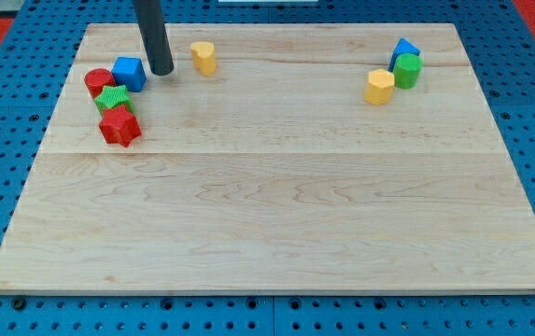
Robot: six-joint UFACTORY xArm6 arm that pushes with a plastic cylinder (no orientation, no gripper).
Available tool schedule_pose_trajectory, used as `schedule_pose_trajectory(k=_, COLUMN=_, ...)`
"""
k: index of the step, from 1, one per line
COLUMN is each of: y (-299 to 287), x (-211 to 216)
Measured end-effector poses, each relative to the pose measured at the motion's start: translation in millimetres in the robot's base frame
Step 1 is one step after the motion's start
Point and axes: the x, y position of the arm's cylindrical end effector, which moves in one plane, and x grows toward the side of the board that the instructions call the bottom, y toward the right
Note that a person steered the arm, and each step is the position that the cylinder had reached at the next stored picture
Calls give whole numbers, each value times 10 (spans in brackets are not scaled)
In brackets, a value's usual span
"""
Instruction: Move yellow heart into red circle
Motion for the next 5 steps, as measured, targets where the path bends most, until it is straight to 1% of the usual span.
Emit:
schedule_pose_trajectory(k=1, y=-92, x=-195)
schedule_pose_trajectory(k=2, y=-453, x=182)
schedule_pose_trajectory(k=3, y=-218, x=281)
schedule_pose_trajectory(k=4, y=627, x=380)
schedule_pose_trajectory(k=5, y=923, x=330)
